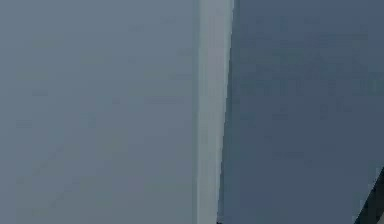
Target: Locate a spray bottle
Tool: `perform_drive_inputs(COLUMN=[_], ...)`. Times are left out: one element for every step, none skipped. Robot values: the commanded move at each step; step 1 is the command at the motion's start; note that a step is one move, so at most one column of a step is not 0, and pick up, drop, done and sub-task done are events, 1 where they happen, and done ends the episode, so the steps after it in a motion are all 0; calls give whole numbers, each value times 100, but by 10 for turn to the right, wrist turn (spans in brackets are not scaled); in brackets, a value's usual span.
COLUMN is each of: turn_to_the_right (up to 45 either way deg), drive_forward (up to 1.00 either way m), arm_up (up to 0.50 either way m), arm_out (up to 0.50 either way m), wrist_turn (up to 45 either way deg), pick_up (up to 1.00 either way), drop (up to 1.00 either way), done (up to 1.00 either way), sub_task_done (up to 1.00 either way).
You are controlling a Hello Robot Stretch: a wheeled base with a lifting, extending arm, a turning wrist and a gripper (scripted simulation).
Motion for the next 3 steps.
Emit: perform_drive_inputs(turn_to_the_right=[-390,0,-330], drive_forward=[0,5,0], arm_up=[0,0,0], arm_out=[0,0,0], wrist_turn=[0,0,0], pick_up=[0,0,0], drop=[0,0,0], done=[0,0,0], sub_task_done=[0,0,0])
